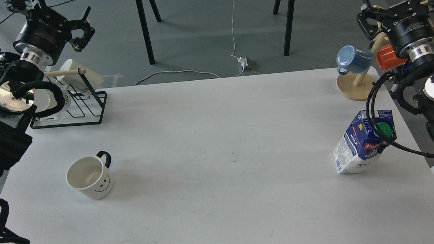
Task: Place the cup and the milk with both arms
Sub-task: 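Lower the left gripper from the rest pose toward the white mug, then grasp the white mug by its rim with the left gripper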
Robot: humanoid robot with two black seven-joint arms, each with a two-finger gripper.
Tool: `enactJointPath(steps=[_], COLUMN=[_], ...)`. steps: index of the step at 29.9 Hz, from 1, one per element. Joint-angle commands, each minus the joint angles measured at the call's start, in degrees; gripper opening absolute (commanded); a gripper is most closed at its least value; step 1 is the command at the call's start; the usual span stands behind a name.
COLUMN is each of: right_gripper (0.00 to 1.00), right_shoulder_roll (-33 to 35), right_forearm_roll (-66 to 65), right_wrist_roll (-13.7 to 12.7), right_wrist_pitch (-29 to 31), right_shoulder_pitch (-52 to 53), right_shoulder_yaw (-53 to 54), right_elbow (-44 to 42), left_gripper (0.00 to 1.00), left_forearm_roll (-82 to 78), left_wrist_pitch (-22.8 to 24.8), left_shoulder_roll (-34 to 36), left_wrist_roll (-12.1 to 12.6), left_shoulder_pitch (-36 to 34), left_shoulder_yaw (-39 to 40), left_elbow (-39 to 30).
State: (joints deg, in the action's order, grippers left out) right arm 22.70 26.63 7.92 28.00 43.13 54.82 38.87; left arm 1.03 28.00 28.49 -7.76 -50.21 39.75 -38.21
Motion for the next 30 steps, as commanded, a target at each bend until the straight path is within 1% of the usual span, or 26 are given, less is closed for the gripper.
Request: enactJointPath(steps=[1,3,5,6,7,8,10,12,15,17,19,21,25,27,29,30], right_gripper=[1.0,1.0,1.0,1.0,1.0,1.0,1.0,1.0,1.0,1.0,1.0,1.0,1.0,1.0,1.0,1.0], right_shoulder_roll=[0.07,0.07,0.16,0.16,0.16,0.16,0.33,0.59,0.77,0.86,0.86,0.95,0.95,0.95,0.95,1.03], right_forearm_roll=[0.09,0.09,0.09,0.09,0.09,0.0,0.0,0.09,0.0,0.09,0.0,0.0,0.09,0.0,0.0,0.0], right_wrist_roll=[-0.01,-0.01,-0.01,-0.01,-0.01,0.08,0.08,0.34,0.7,0.7,0.7,0.7,0.7,0.78,0.7,0.78], right_wrist_pitch=[0.0,0.0,0.0,0.0,0.0,0.0,0.0,0.0,0.0,0.0,0.0,0.0,0.0,0.0,0.0,0.0], right_shoulder_pitch=[0.2,0.2,0.11,0.11,0.11,0.03,0.02,0.02,0.02,0.02,0.02,0.02,0.02,0.02,0.11,0.03], right_shoulder_yaw=[0.03,0.03,0.03,0.03,0.03,0.03,0.11,0.29,1.17,1.17,1.17,1.17,1.26,1.26,1.17,1.17], right_elbow=[0.07,0.07,0.24,0.33,0.51,0.68,1.21,1.3,1.3,1.3,1.39,1.39,1.47,1.91,2.09,2.09], left_gripper=[0.99,0.99,0.97,0.97,0.97,0.97,0.97,0.95,0.91,0.9,0.87,0.87,0.87,0.87,0.86,0.86], left_forearm_roll=[-8.91,-15.32,-22.96,-26.39,-29.91,-34.12,-41.33,-48.45,-59.0,-65.68,-71.31,-77.63,-89.25,-91.37,-92.69,-93.83], left_wrist_pitch=[0.0,0.0,0.0,0.0,0.0,0.0,0.0,0.0,0.0,-0.75,-5.13,-9.78,-17.27,-19.29,-20.88,-21.58], left_shoulder_roll=[7.17,12.09,16.49,18.25,20.01,22.55,26.25,28.19,28.91,28.99,28.82,28.56,28.2,28.29,28.2,28.2], left_wrist_roll=[-0.5,-1.02,-2.51,-3.39,-4.7,-6.72,-9.89,-11.48,-11.66,-11.66,-11.66,-11.66,-11.84,-13.06,-14.99,-15.44], left_shoulder_pitch=[4.23,6.95,9.59,10.48,11.53,13.11,15.83,18.38,21.03,22.69,24.97,27.0,27.45,27.36,27.36,27.27], left_shoulder_yaw=[-1.96,-2.05,-1.7,-1.52,-1.52,-1.87,-2.14,-2.14,-1.96,-2.05,-2.31,-3.62,-7.66,-9.34,-10.74,-11.19], left_elbow=[-10.54,-17.21,-23.81,-26.02,-28.04,-30.15,-32.53,-33.33,-33.34,-33.34,-33.34,-33.25,-32.55,-31.58,-28.78,-27.72])
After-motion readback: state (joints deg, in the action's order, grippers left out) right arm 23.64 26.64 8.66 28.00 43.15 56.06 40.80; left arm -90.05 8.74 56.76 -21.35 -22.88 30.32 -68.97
